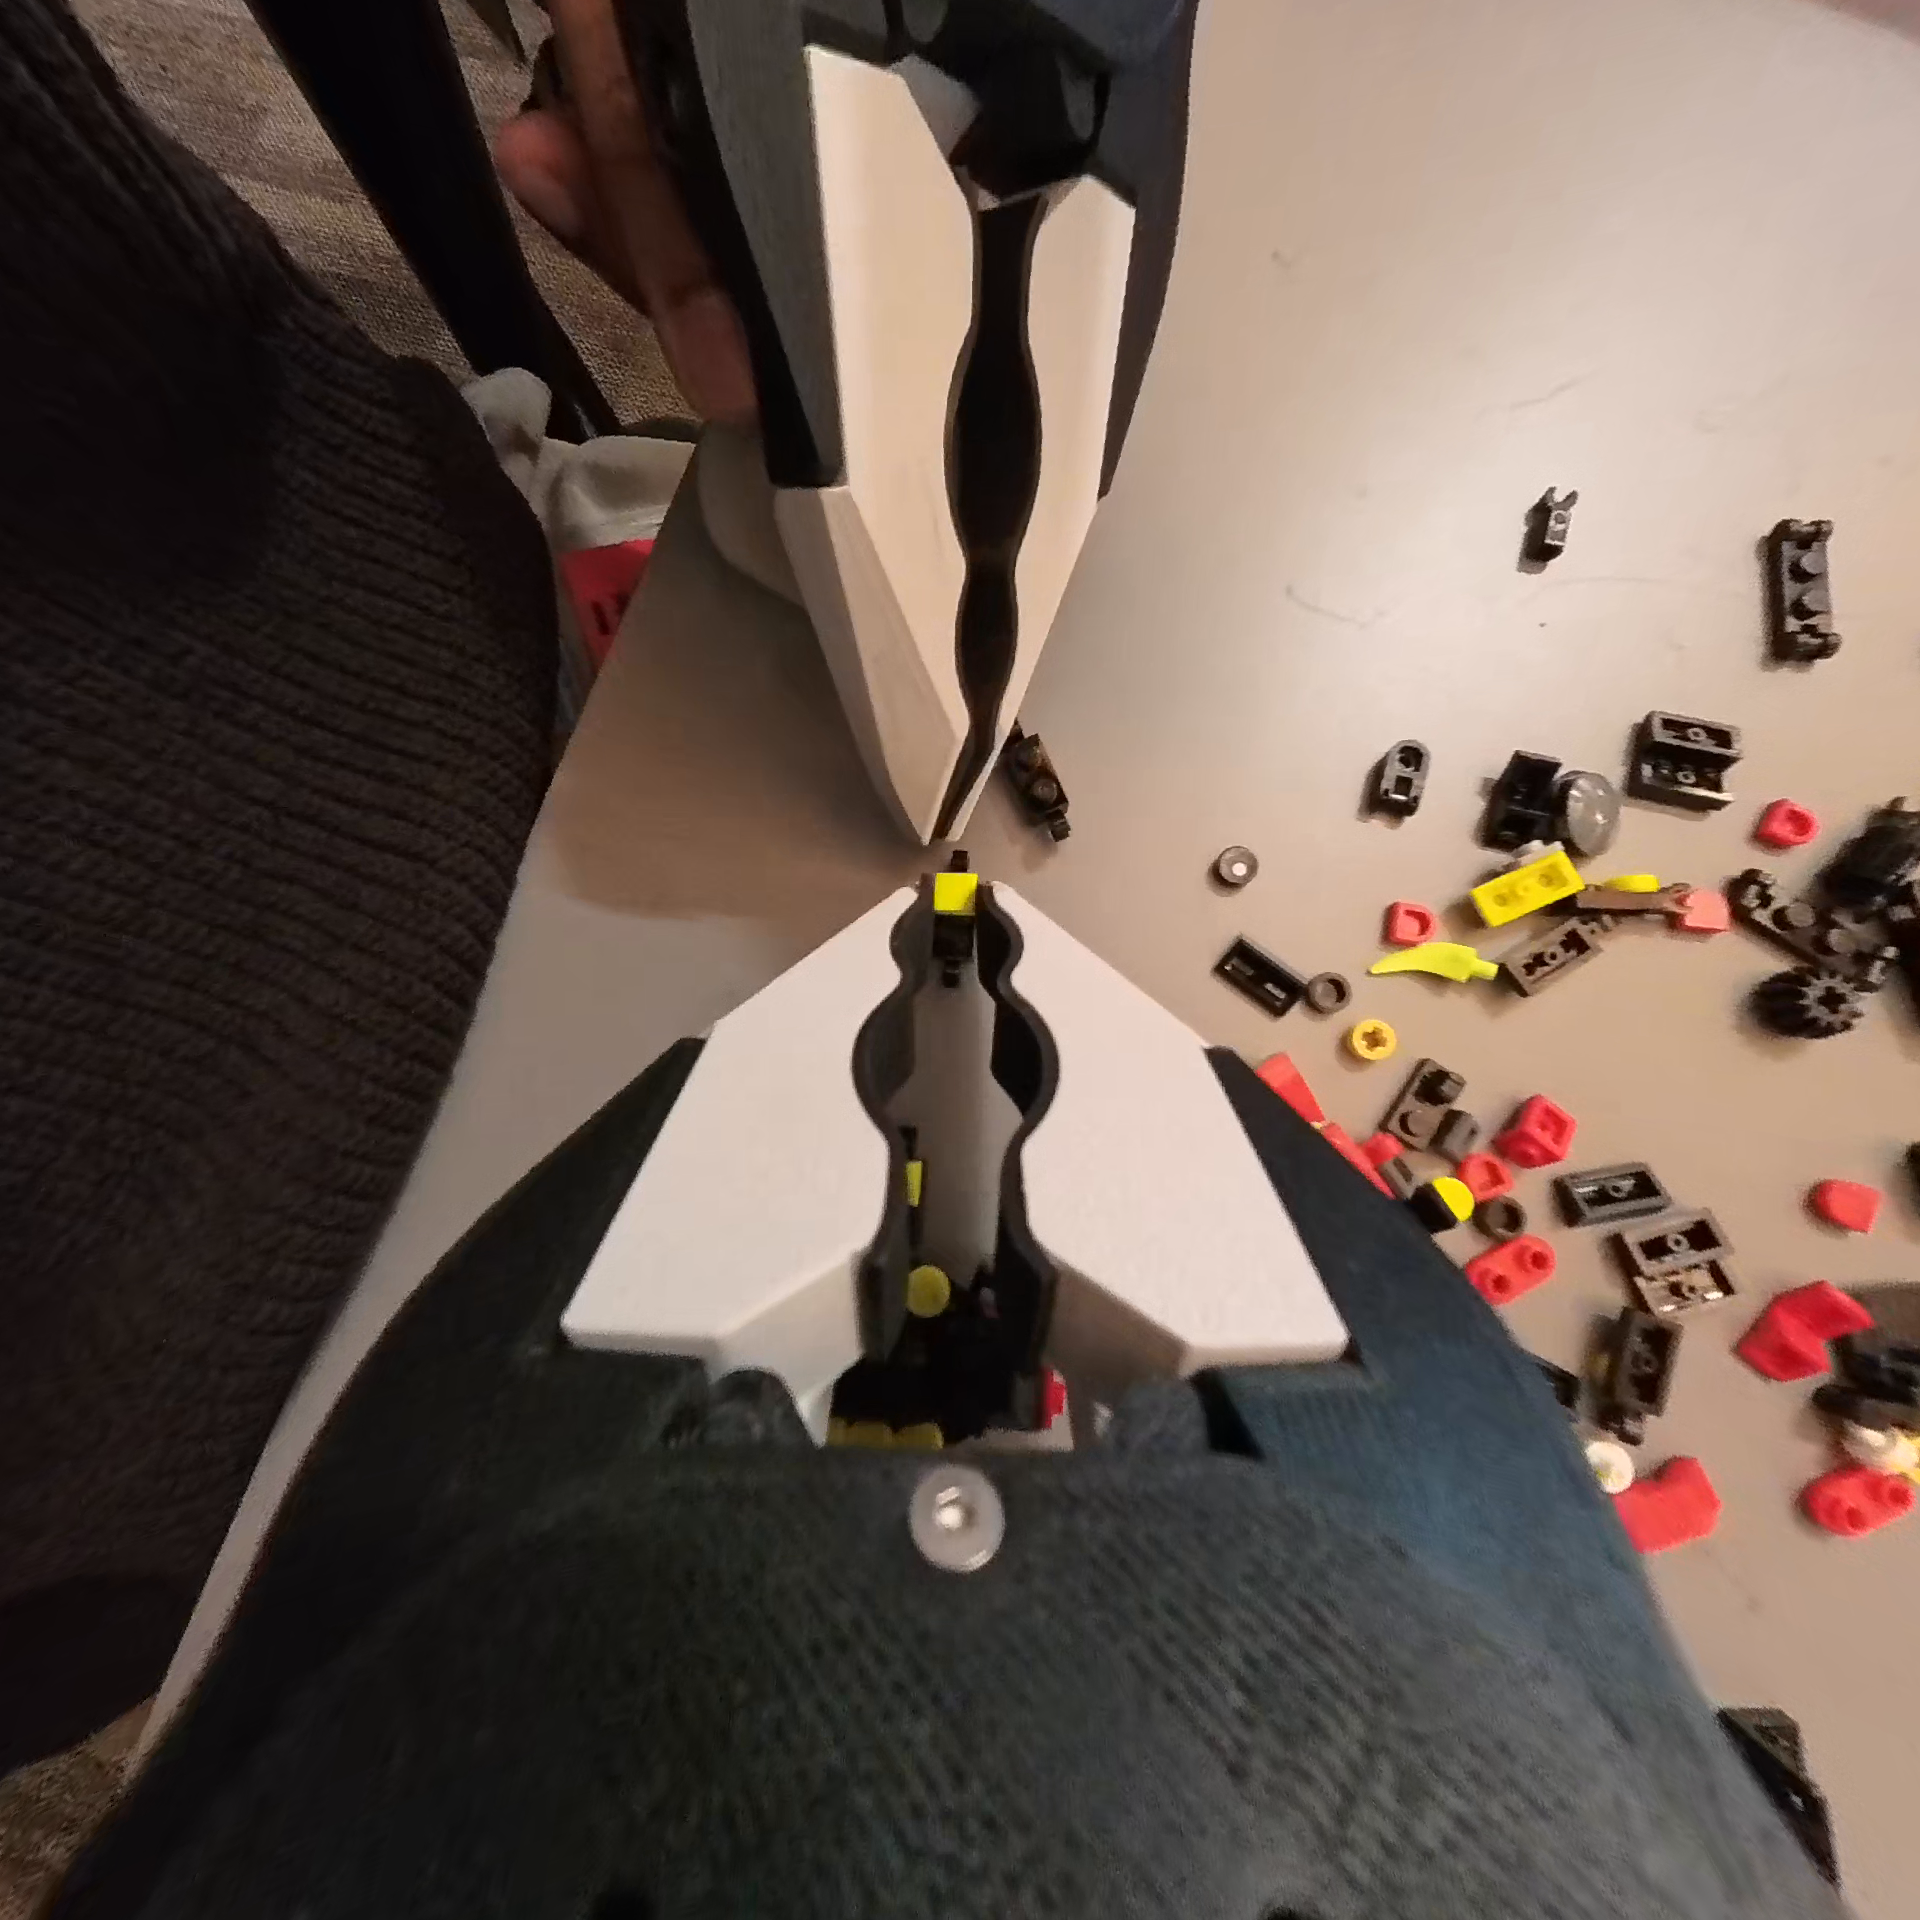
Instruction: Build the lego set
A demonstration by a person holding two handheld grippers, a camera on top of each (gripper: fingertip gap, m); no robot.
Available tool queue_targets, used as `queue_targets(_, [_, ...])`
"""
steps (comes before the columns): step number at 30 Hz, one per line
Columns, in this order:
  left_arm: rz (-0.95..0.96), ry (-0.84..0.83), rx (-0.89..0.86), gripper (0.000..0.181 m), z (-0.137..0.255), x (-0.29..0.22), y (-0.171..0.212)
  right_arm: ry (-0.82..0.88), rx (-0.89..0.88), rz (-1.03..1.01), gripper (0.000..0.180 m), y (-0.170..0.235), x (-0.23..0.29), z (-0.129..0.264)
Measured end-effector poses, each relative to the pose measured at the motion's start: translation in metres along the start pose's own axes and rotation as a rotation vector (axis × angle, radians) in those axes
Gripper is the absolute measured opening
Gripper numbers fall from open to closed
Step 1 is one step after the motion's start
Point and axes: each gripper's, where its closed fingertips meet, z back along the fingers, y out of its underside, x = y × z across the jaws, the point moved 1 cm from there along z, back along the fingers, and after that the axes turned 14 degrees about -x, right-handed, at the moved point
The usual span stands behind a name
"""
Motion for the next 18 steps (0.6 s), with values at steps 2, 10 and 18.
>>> queue_targets(2, [0.003,0.002,0.002,0.0,-0.0003,-0.0001,0.0001,-0.002,0.001,0.0,0.006,0.0,0.0004,0.0002])
queue_targets(10, [0.006,0.006,0.008,0.0,-0.0014,-0.0006,0.0012,0.002,0.011,0.002,0.006,0.001,0.0011,0.0004])
queue_targets(18, [0.03,0.008,-0.002,0.0,-0.0025,-0.0008,-0.0007,0.03,0.066,0.042,0.006,0.0002,0.0021,-0.001])
